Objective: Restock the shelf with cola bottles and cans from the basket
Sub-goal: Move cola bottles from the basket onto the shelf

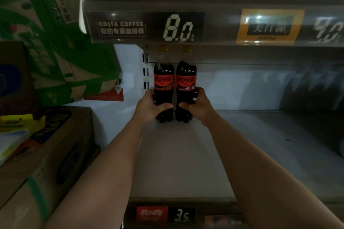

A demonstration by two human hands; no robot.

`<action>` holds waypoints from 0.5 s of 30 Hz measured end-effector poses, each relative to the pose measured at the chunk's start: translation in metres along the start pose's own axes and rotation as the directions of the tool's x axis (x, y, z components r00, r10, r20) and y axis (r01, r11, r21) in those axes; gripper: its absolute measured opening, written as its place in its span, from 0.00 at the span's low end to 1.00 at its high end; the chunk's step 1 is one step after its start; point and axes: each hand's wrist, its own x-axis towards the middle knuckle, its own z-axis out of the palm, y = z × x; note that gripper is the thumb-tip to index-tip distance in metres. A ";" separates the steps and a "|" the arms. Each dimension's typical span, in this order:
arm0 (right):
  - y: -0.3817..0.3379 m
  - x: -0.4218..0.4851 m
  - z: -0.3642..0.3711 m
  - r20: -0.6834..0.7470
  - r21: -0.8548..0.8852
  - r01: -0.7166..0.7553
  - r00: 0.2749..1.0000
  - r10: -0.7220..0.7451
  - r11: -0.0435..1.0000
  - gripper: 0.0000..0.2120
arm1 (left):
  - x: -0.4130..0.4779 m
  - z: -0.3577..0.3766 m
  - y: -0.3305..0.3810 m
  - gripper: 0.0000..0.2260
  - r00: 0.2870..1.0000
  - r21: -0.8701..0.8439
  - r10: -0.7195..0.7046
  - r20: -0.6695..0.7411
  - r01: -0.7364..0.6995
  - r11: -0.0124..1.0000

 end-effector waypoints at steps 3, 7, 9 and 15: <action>0.002 0.001 -0.001 0.002 -0.010 -0.004 1.000 0.004 1.000 0.30 | 0.002 0.001 0.000 0.30 1.000 0.021 -0.003 -0.019 0.004 1.000; 0.004 0.001 -0.001 -0.001 -0.008 0.004 1.000 -0.004 1.000 0.32 | 0.001 0.003 -0.001 0.30 0.999 0.033 0.011 -0.033 -0.010 0.999; 0.004 0.001 -0.001 -0.002 -0.013 0.011 1.000 -0.011 1.000 0.32 | 0.000 0.002 -0.001 0.30 1.000 0.032 0.012 -0.029 -0.011 0.999; 0.003 0.001 -0.002 -0.014 -0.050 0.019 1.000 -0.020 0.999 0.31 | -0.002 0.002 0.001 0.29 0.999 0.040 0.010 -0.036 -0.009 0.999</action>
